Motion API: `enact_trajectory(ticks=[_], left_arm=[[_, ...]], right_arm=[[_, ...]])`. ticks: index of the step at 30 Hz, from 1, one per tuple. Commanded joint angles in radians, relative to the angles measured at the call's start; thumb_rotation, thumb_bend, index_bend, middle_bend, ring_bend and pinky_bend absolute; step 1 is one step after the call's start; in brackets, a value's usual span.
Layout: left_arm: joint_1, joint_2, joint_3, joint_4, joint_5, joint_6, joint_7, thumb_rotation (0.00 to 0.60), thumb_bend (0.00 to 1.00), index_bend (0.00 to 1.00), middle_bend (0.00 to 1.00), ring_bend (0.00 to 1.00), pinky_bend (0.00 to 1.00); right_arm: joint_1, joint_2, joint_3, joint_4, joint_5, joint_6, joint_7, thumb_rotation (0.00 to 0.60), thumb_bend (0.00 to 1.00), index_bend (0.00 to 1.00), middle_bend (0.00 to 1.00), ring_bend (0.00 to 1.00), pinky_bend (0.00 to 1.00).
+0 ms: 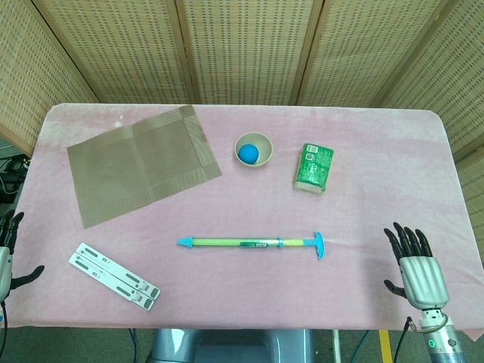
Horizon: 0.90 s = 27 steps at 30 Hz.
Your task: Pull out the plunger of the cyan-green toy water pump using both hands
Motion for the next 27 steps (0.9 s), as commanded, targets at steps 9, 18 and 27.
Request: enact_trajectory(ticks=[9, 18, 27], left_arm=[[-0.004, 0.0, 0.006, -0.001, 0.006, -0.009, 0.008, 0.6, 0.0, 0.0, 0.0, 0.0, 0.0], [-0.002, 0.001, 0.004, -0.004, 0.008, -0.001, 0.008, 0.6, 0.0, 0.0, 0.0, 0.0, 0.0], [-0.002, -0.001, 0.005, 0.003, 0.003, -0.008, 0.006, 0.6, 0.0, 0.0, 0.0, 0.0, 0.0]], right_arm=[[-0.001, 0.01, 0.002, -0.001, -0.003, 0.005, 0.014, 0.6, 0.01, 0.0, 0.0, 0.0, 0.0], [-0.001, 0.016, 0.004, -0.007, -0.007, 0.01, 0.023, 0.6, 0.01, 0.0, 0.0, 0.0, 0.0], [-0.001, 0.015, 0.008, -0.01, -0.013, 0.02, 0.027, 0.6, 0.01, 0.01, 0.0, 0.0, 0.0]])
